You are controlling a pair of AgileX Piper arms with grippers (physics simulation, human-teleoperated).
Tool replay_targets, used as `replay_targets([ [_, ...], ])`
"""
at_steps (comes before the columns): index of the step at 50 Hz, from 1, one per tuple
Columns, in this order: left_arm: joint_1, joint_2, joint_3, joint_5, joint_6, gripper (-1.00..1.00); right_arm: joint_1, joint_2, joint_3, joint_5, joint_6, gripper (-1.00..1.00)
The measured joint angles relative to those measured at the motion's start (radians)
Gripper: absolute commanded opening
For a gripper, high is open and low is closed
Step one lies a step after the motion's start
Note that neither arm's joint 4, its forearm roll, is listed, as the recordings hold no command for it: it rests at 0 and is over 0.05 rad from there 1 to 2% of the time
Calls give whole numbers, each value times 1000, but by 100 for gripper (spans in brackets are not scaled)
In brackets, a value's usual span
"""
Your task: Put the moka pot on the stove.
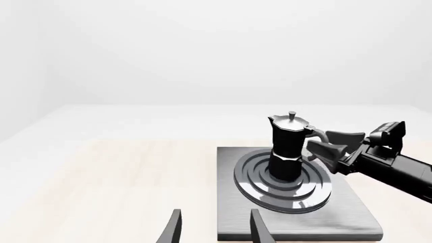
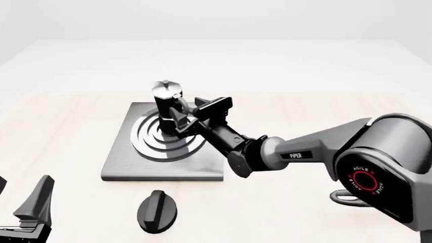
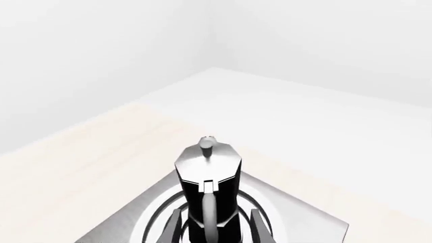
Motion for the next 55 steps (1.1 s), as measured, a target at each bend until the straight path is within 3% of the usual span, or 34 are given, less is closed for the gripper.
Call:
replay_targets([
  [55, 0, 0, 0, 0, 0, 100, -7, -221, 248, -42, -30, 100],
])
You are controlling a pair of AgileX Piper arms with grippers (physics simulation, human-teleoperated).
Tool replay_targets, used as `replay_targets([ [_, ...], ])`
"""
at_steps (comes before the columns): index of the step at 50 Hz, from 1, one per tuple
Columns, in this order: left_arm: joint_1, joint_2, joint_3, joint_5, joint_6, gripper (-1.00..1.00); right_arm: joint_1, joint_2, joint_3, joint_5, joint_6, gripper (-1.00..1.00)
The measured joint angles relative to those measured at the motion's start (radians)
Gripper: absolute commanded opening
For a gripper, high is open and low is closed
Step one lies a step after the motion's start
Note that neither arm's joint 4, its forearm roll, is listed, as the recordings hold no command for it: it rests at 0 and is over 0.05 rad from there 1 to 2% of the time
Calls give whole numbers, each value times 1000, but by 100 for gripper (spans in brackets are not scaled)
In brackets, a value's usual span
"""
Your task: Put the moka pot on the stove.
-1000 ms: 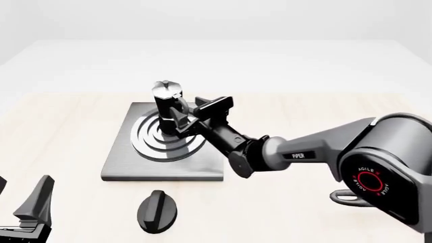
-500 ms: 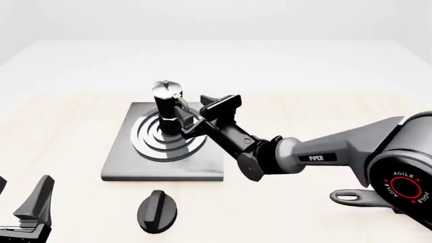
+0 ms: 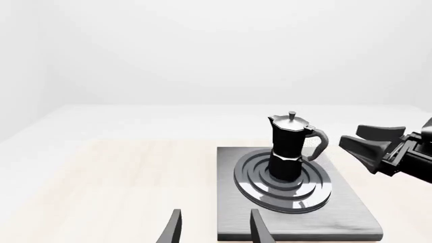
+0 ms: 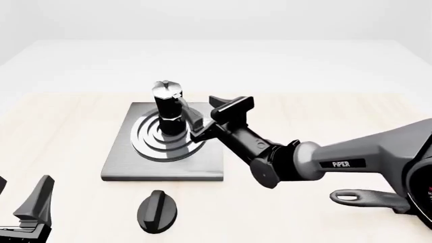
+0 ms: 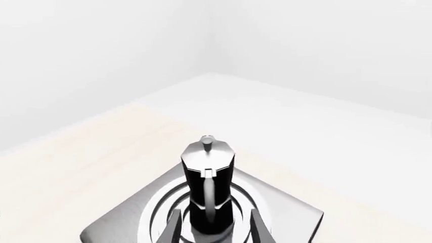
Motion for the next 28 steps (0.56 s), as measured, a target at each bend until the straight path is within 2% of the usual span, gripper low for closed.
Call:
replay_targets([
  [28, 0, 0, 0, 0, 0, 100, -19, -119, 145, -38, -11, 100],
])
